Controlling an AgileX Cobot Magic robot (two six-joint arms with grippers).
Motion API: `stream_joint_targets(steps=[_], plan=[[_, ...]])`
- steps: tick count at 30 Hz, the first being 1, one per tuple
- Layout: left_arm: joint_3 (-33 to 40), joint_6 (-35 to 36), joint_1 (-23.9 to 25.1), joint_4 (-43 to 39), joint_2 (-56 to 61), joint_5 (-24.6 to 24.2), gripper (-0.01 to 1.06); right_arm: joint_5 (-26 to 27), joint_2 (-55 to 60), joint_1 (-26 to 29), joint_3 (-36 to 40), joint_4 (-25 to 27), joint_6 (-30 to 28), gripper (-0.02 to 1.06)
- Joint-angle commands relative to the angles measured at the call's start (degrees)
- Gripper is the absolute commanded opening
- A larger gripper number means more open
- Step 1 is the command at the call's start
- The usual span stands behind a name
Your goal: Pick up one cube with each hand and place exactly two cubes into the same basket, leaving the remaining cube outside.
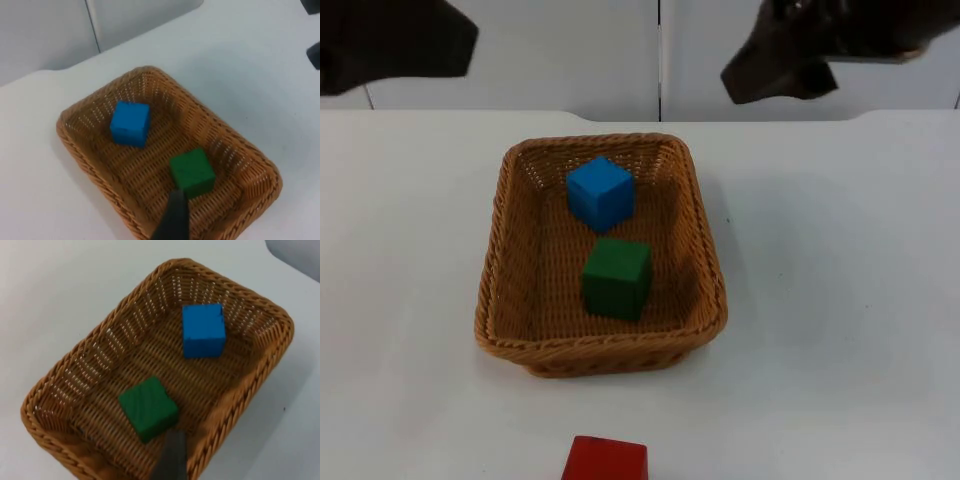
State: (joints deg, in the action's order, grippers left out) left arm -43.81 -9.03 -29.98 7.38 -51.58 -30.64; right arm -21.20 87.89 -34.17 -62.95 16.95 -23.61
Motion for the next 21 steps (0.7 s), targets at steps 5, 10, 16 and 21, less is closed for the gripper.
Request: stream_joint_targets(steps=[5, 10, 16, 21], plan=[[0.13, 0.51, 0.03, 0.19, 4.38, -4.12, 0.75, 1.65, -5.53, -0.35, 4.32, 0.11, -0.38, 0.72], [0.13, 0.51, 0.03, -1.53, 8.53, -8.44, 0.75, -0.58, -10.87, -0.35, 7.08, 1.34, -0.38, 0.72], [0.13, 0.51, 0.03, -2.21, 11.73, -12.79, 0.75, -0.48, -15.21, -0.35, 10.36, 1.85, -1.20, 0.72], [0.13, 0.51, 0.03, -2.47, 15.10, -14.15, 0.75, -0.16, -19.35, -0.35, 14.26, 3.05, -1.20, 0.72]])
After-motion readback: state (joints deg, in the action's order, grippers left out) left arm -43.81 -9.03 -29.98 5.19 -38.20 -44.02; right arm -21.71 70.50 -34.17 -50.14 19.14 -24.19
